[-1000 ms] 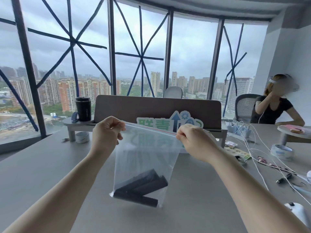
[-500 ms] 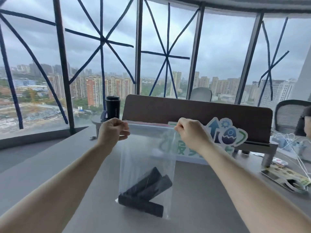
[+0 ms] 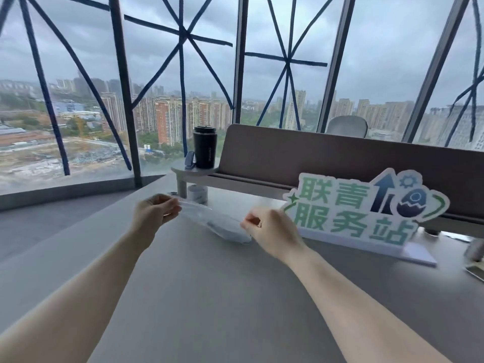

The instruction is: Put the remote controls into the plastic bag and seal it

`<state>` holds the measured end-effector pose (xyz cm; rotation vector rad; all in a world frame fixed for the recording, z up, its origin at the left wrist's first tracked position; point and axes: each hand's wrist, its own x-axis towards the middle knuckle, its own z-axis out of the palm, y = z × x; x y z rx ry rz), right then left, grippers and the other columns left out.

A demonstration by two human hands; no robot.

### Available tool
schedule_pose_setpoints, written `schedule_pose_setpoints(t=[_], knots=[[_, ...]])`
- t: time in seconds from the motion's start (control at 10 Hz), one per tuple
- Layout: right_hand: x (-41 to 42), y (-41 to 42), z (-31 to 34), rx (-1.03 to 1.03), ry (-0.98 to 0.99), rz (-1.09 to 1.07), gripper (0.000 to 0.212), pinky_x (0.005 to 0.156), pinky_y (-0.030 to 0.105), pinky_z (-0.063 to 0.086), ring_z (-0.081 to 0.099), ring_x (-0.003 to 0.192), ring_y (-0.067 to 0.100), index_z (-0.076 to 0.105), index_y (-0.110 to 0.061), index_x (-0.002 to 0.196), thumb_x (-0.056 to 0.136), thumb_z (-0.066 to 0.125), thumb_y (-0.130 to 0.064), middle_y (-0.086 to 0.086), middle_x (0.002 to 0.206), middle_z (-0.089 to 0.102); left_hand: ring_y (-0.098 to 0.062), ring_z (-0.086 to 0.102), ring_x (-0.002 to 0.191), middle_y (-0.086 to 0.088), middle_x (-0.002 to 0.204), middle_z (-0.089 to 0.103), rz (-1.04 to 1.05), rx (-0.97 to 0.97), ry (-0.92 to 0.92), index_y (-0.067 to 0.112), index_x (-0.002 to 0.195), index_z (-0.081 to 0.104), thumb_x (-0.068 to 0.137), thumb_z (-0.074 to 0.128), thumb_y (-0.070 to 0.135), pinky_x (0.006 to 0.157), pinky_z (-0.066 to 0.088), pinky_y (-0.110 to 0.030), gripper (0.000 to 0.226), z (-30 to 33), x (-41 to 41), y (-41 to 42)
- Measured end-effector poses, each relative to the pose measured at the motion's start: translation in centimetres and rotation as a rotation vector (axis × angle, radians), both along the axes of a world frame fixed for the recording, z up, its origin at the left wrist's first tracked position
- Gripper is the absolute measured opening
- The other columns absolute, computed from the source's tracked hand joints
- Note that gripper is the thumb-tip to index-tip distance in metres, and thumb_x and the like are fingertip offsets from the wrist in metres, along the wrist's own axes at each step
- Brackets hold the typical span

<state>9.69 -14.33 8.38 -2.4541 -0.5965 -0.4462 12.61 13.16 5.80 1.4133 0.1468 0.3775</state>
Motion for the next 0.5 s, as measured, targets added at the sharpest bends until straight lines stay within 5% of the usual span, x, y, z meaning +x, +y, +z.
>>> schedule_pose_setpoints(t=[0.2,0.3,0.4,0.5], knots=[[-3.5,0.4,-4.7,-0.046,0.326,0.056,0.017,0.076,0.035,0.054,0.062,0.078,0.014,0.071,-0.024,0.075,0.077,0.069,-0.040,-0.008,0.076,0.071,-0.022,0.047,0.061,-0.015,0.069,0.058,0.051,0.265,0.101,0.004,0.077,0.066,0.087,0.056,0.002,0.059,0.039,-0.028,0.014,-5.1,-6.3,-0.3],[-6.0,-1.5,-4.8,0.030,0.328,0.043,0.022,0.077,0.035,0.053,0.063,0.078,0.012,0.074,-0.028,0.088,0.080,0.065,-0.047,-0.007,0.080,0.071,-0.024,0.059,0.070,-0.010,0.075,0.069,0.108,0.417,0.129,0.015,0.079,0.072,0.078,0.061,0.022,0.063,0.040,-0.029,0.013,-6.2,-9.1,-1.1],[-9.2,-4.9,-2.9,0.136,0.257,-0.009,0.017,0.070,0.028,0.051,0.058,0.061,0.000,0.074,-0.028,0.100,0.090,0.064,-0.037,-0.006,0.079,0.073,-0.023,0.060,0.083,-0.005,0.093,0.067,0.272,0.644,0.155,0.016,0.096,0.073,0.084,0.058,0.025,0.068,0.040,-0.032,0.021,-5.4,-11.6,-2.1],[-14.1,-9.3,-0.3,0.377,0.195,-0.006,0.012,0.058,0.022,0.049,0.054,0.048,0.001,0.075,-0.031,0.092,0.093,0.064,-0.028,-0.004,0.074,0.074,-0.013,0.057,0.076,-0.003,0.094,0.065,0.357,0.651,0.030,0.024,0.089,0.073,0.090,0.055,0.017,0.066,0.040,-0.030,0.019,-5.6,-15.4,-4.8]])
